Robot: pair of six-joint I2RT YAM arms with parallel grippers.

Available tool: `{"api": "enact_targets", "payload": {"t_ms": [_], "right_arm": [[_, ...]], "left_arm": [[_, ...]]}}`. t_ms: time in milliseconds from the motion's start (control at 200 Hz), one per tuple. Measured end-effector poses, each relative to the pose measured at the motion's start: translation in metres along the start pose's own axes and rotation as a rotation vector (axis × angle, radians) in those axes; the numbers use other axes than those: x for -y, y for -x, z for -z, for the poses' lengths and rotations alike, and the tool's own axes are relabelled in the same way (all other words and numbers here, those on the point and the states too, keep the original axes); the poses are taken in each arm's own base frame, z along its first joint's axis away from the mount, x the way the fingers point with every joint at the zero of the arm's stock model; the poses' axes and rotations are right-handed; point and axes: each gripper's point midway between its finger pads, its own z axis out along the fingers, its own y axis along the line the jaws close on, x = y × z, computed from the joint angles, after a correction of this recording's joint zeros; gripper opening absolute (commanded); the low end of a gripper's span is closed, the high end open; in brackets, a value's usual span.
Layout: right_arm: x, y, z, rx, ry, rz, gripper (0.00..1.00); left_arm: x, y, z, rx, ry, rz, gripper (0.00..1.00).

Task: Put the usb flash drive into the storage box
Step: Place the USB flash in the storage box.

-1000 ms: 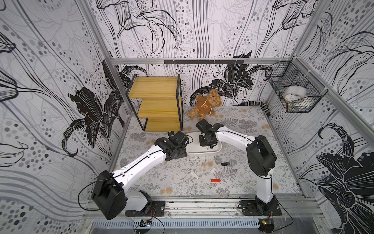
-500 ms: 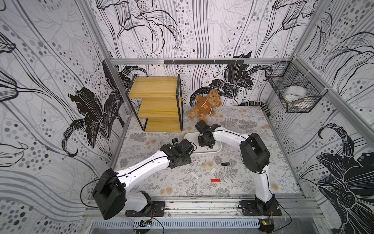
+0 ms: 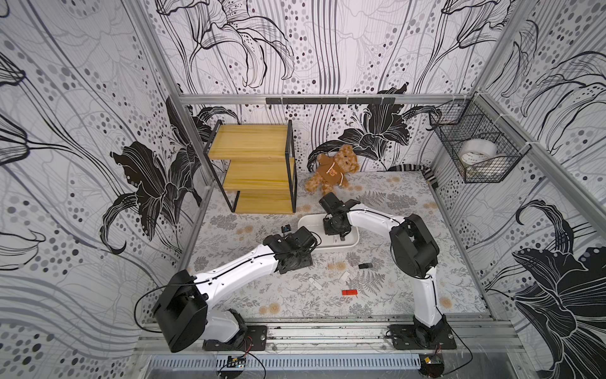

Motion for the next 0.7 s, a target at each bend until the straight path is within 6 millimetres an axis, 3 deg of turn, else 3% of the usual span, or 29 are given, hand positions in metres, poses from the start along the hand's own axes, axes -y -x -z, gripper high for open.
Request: {"api": "enact_targets", "payload": {"t_ms": [591,661,696], "right_arm": [[-0.005,-0.016,-0.008,-0.043,0.023,0.022,0.0],[-0.004,-0.016,-0.008,-0.045,0.017,0.022,0.12],[-0.004,-0.017,-0.008,-0.046,0.017,0.023,0.24]], "left_arm": [[0.004,-0.004,-0.008,-0.013,0.002,-0.008,0.73],[0.007,-0.005,-0.008,-0.013,-0.01,-0.006,0.73],[0.01,-0.006,-0.009,-0.014,-0.016,-0.005,0.73]]}}
